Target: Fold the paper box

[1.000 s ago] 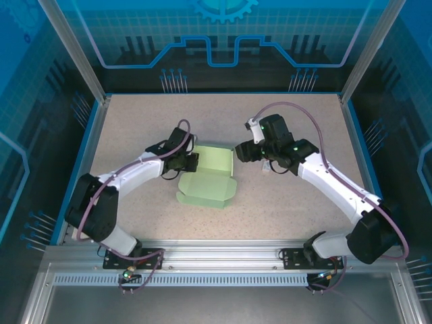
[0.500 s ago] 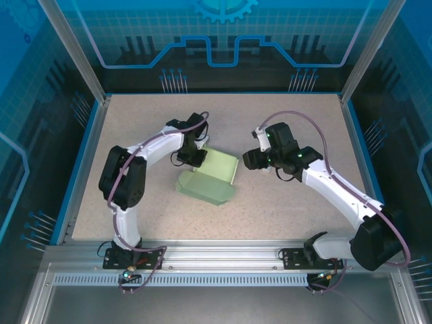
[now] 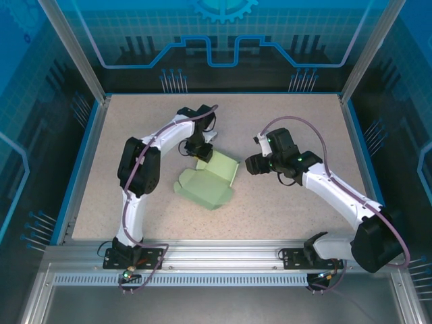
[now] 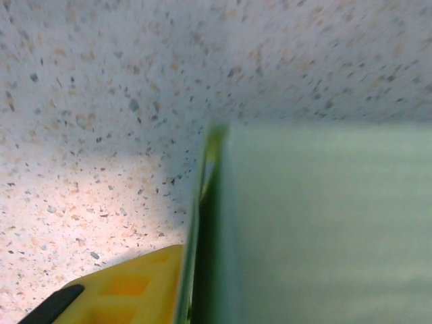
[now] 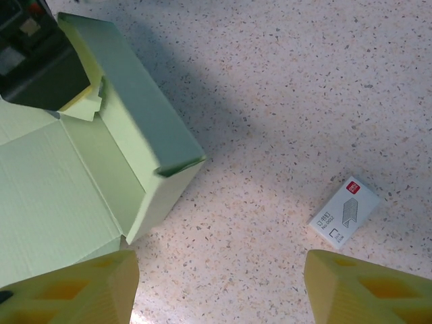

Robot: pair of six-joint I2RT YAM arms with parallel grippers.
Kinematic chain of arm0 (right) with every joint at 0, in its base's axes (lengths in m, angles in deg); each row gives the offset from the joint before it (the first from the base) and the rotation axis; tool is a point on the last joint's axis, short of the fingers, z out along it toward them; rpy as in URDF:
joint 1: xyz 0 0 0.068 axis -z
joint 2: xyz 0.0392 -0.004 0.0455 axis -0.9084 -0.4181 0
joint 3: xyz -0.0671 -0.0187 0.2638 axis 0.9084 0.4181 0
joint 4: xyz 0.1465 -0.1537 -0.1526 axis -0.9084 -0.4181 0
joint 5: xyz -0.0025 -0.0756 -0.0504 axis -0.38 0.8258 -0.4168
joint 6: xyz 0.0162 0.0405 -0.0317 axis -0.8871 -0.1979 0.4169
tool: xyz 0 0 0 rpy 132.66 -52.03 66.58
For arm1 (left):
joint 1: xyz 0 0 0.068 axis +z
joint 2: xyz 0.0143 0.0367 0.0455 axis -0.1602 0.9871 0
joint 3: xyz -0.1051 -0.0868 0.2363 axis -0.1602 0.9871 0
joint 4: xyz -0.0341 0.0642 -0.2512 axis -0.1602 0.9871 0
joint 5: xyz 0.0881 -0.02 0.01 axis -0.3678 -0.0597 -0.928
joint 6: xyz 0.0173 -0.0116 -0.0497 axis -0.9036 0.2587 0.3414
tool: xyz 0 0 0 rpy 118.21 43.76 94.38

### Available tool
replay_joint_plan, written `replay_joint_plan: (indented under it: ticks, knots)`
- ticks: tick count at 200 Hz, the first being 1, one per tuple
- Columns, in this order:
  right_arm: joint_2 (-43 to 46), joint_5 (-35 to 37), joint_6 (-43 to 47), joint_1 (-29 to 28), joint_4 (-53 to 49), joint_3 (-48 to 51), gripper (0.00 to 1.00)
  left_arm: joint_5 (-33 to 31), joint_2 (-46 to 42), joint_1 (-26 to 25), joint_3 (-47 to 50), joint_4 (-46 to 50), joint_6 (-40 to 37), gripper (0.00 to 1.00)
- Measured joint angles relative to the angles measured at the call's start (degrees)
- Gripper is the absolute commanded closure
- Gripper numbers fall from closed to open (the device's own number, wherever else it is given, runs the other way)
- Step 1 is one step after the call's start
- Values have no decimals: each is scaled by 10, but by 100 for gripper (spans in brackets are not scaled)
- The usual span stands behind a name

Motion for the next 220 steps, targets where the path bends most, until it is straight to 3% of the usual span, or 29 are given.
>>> replay_joint_plan:
  ticks: [57, 113, 145, 158, 220]
  knots:
    - [-17, -7, 0, 0, 10, 0, 34, 12, 31, 1, -36, 2, -4, 70]
    - [-45, -33, 10, -14, 12, -1, 32, 32, 23, 5, 7, -34, -2, 64]
    - [-49, -29, 20, -54, 8, -23, 30, 51, -38, 14, 93, -76, 5, 59]
    - [-60, -24, 20, -70, 8, -42, 23, 59, -72, 20, 126, -97, 13, 58]
    - [-169, 52, 30, -143, -17, -137, 19, 71, -228, 44, 274, -213, 70, 55]
